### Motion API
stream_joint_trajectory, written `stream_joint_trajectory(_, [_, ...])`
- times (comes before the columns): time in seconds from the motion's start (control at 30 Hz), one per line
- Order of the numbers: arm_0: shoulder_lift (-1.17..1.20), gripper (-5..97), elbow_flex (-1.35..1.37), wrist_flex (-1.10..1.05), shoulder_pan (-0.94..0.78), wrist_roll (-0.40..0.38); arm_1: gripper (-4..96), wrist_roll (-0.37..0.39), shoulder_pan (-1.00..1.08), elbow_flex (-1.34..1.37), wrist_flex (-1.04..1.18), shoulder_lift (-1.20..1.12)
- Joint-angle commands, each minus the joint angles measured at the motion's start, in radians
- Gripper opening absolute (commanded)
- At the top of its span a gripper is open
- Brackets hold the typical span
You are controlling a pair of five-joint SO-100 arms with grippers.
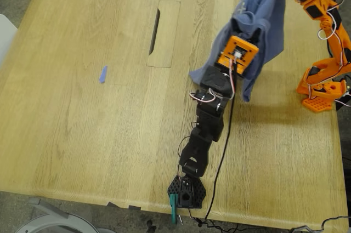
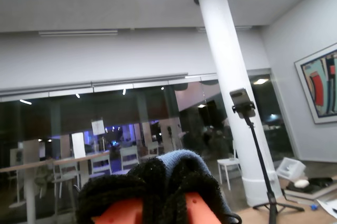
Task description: Fold a T-shirt
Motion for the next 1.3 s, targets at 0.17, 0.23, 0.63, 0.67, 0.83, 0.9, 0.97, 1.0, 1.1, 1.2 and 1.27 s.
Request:
stream_joint_trajectory(0.17, [0.069, 0, -0.038, -0.219, 0.121, 0.021, 0.9, -0.015, 0.017, -0.097, -0.092, 0.063])
stream_joint_trajectory(0.23, [0.041, 0, -0.038, -0.253, 0.164, 0.021, 0.9, -0.017, 0.026, -0.089, -0.106, 0.083])
stream_joint_trajectory(0.63, [-0.106, 0, -0.037, -0.39, 0.356, 0.02, 1.8, -0.008, 0.167, -0.067, -0.052, 0.202])
stream_joint_trajectory(0.67, [-0.11, 0, -0.037, -0.39, 0.371, 0.018, 1.9, -0.006, 0.173, -0.069, -0.041, 0.212])
stream_joint_trajectory(0.83, [-0.135, 0, -0.035, -0.382, 0.439, 0.017, 2.0, 0.002, 0.224, -0.086, 0.018, 0.239])
stream_joint_trajectory(0.9, [-0.147, 0, -0.035, -0.377, 0.456, 0.017, 2.0, 0.005, 0.236, -0.071, 0.044, 0.259])
stream_joint_trajectory(0.97, [-0.161, 0, -0.037, -0.377, 0.46, 0.015, 2.0, 0.008, 0.239, -0.034, 0.074, 0.29])
stream_joint_trajectory(1.0, [-0.167, 0, -0.037, -0.377, 0.46, 0.014, 1.9, 0.009, 0.247, 0.0, 0.089, 0.313])
stream_joint_trajectory(1.1, [-0.193, 0, -0.04, -0.377, 0.463, 0.009, 1.9, 0.011, 0.252, 0.121, 0.121, 0.394])
stream_joint_trajectory(1.2, [-0.215, 0, -0.041, -0.374, 0.459, 0.005, 1.9, 0.009, 0.25, 0.236, 0.133, 0.462])
stream_joint_trajectory(1.27, [-0.219, 0, -0.041, -0.339, 0.449, 0.005, 1.9, 0.009, 0.249, 0.296, 0.133, 0.492])
